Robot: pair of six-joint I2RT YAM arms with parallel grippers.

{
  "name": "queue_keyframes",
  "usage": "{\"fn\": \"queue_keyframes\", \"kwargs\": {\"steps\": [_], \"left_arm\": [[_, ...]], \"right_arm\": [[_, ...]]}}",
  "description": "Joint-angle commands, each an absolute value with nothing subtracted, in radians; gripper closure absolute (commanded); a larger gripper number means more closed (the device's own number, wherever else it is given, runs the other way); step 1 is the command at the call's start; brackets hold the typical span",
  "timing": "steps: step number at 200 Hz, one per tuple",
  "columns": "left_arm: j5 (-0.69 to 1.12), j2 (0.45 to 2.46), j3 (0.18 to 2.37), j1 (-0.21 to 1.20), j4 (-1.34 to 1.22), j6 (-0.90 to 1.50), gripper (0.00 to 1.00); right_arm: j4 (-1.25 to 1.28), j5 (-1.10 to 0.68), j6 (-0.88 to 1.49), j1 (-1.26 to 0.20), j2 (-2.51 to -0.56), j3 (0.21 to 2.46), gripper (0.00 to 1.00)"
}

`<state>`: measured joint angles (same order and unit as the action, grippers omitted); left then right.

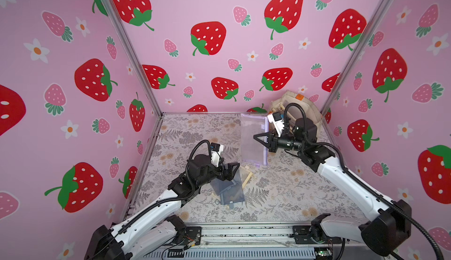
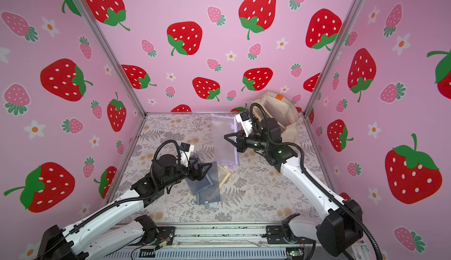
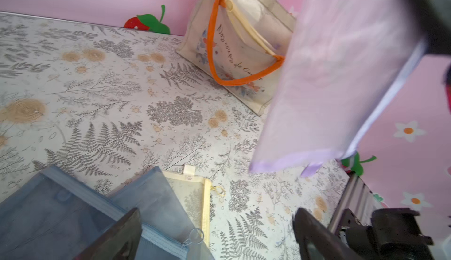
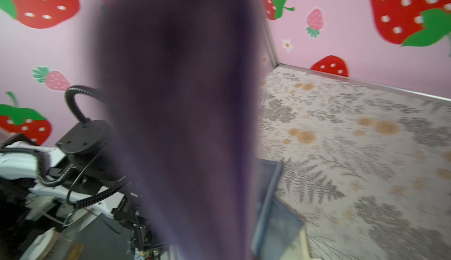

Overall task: Put the pencil pouch into the canvas bag
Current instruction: Pick up the pencil pouch, then place the pencil pouch in the canvas bag.

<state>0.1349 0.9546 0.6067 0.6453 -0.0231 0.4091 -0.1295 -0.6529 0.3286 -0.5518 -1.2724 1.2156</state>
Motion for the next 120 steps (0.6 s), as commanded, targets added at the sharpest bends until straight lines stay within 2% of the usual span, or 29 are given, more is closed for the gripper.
{"fn": "queue_keyframes", "kwargs": {"steps": [1,22,58,94,120], "left_arm": [[0.088,0.967,0.599,0.638,0.036,0.428,0.01],[0.116,0.954,0.554,0.637,-0.005,0.439,0.01],[0.183,0.951,0.498,0.627,-0.085,0.452,0.01],[0.22,0.966,0.471,0.618,-0.142,0.456,0.01],[0.244,0.968,0.46,0.598,-0.166,0.459,0.01]], "right_arm": [[-0.615,-0.341,0.018,-0.524,-1.342,1.453,1.0],[-0.844,-0.052,-0.105,-0.505,-1.465,1.717,1.0],[-0.983,0.284,-0.268,-0.467,-1.668,2.063,1.0],[-0.955,0.449,-0.488,-0.451,-1.813,2.18,1.0],[-0.924,0.393,-0.529,-0.413,-1.862,2.173,1.0]]}}
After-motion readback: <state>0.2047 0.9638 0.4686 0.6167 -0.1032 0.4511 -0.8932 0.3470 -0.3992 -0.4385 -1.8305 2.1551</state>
